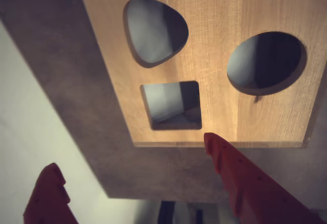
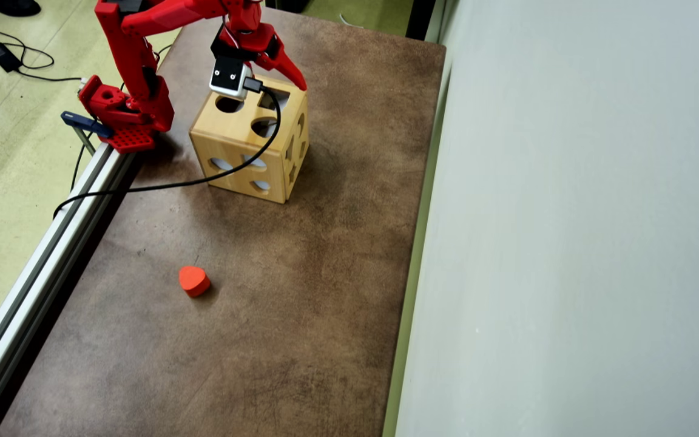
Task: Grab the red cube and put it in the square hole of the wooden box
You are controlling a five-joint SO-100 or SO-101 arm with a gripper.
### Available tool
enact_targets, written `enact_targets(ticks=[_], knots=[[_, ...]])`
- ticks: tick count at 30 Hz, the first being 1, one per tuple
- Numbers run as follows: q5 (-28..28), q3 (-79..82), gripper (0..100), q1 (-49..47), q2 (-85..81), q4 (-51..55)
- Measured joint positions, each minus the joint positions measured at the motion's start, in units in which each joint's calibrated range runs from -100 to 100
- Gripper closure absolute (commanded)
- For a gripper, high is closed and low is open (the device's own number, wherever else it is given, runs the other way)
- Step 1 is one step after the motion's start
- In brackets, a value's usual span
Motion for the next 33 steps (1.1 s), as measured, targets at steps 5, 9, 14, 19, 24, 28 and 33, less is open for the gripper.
enact_targets(ticks=[5, 9, 14, 19, 24, 28, 33], knots=[[-0.1, 0.0, 80, 0.0, -2.5, -0.4], [-0.1, 0.0, 95, 0.0, -4.7, -0.4], [-0.1, 0.3, 98, 0.0, -8.6, -0.6], [-0.1, 0.4, 98, 0.0, -14.6, -0.6], [-0.1, 0.4, 98, 0.0, -20.2, -0.5], [0.1, 1.6, 98, 0.0, -24.7, -0.5], [3.5, 10.6, 98, 0.0, -34.7, -0.5]])
